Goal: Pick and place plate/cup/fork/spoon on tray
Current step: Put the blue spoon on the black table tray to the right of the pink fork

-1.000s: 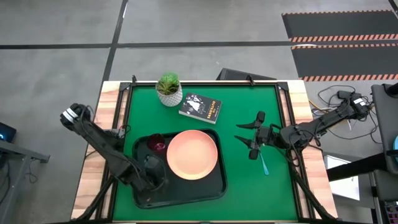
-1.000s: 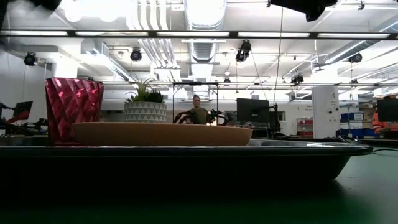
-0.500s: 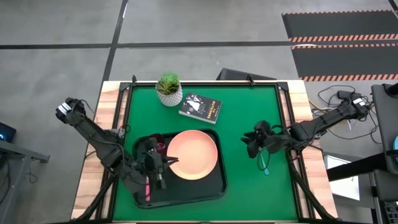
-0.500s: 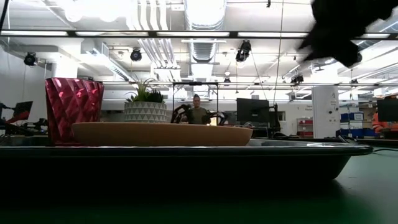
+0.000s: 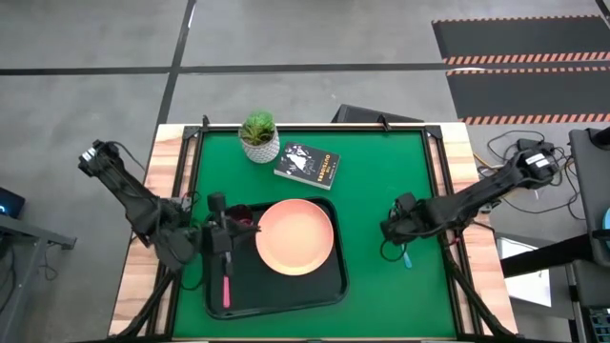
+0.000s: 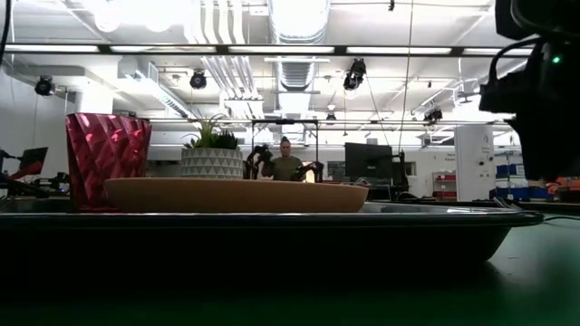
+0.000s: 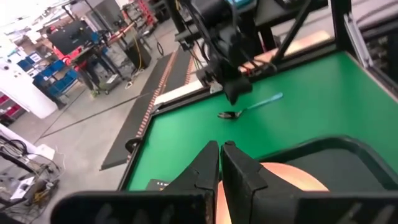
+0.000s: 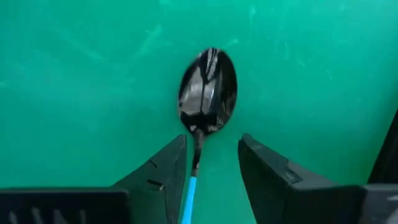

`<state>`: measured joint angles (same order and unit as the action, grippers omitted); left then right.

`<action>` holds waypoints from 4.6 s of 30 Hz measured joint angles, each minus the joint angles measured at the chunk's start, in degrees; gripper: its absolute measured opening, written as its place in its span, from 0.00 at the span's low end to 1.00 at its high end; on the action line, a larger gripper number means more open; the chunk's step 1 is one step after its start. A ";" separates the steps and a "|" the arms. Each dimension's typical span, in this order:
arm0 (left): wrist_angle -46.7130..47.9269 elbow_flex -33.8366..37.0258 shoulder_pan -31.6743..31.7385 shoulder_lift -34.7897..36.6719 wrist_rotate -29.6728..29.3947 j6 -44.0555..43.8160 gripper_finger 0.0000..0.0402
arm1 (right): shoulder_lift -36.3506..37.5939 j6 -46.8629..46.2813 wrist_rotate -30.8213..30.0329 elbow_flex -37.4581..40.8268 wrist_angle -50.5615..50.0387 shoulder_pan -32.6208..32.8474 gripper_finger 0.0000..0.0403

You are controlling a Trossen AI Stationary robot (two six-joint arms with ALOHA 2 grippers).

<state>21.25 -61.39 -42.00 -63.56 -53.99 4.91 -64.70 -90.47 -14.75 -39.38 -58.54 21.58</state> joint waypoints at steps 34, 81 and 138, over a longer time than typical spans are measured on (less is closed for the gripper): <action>-4.59 6.45 0.00 2.99 -0.97 -3.02 0.00 | -13.95 -1.93 4.17 -1.07 5.85 3.98 0.55; -5.64 8.81 -0.21 3.29 -7.02 -3.02 0.00 | -8.69 4.49 -1.85 -20.09 8.03 3.93 0.02; 2.04 16.74 -10.34 21.26 1.52 -1.16 0.00 | -71.98 21.34 0.60 -94.18 21.57 -5.17 0.03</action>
<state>23.30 -44.64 -52.34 -42.29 -52.47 3.75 -136.68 -69.13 -14.15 -133.56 -36.97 16.42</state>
